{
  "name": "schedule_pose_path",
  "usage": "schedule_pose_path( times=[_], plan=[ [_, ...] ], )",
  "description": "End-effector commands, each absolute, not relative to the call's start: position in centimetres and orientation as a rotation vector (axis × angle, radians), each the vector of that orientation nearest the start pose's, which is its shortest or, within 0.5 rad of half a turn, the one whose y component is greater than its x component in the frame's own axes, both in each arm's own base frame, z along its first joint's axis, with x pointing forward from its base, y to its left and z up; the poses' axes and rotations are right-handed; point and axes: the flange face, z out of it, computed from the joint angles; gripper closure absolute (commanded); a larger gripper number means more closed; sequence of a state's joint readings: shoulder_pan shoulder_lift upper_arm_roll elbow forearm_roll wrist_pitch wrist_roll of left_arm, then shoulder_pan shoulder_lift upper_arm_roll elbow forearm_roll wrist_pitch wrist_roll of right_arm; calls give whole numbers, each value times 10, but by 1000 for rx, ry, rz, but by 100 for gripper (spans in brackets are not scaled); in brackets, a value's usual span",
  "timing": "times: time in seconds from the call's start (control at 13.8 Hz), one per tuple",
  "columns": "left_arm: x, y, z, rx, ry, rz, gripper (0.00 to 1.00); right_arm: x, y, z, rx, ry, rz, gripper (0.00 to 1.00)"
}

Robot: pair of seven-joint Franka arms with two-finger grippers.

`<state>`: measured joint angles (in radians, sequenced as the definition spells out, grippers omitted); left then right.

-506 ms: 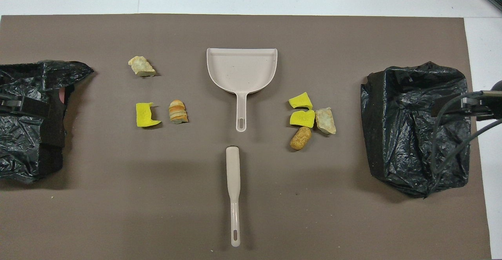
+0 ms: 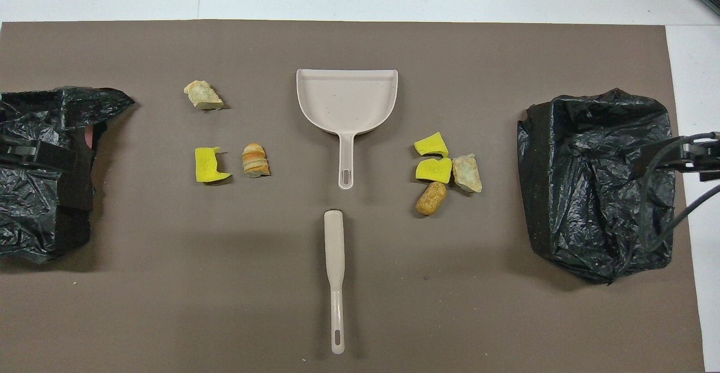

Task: Sweep and dump trash in bin

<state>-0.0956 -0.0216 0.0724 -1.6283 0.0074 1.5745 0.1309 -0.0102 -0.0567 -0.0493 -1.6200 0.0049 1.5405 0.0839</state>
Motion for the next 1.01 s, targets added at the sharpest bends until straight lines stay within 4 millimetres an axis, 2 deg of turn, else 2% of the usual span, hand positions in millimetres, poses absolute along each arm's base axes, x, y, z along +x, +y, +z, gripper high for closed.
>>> schedule_pose_path(
  times=[0.0,0.07,0.36,0.65,0.72,0.94],
  plan=[
    [542,-9,612,-3121,245,52,0,524,-33,650,-3142,192,58,0],
    [542,-9,612,-3121,245,52,0,521,-29,654,-3144,180,39,0],
    [542,-11,611,-3123,253,56,0,516,-24,644,-3148,162,-53,0],
    [541,-15,608,-3122,262,42,0,517,-24,644,-3149,159,-61,0],
    [541,-19,605,-3122,265,37,0,517,-23,644,-3150,152,-61,0],
    [539,-47,586,-3123,332,53,0,516,-24,645,-3150,155,-58,0]
  ],
)
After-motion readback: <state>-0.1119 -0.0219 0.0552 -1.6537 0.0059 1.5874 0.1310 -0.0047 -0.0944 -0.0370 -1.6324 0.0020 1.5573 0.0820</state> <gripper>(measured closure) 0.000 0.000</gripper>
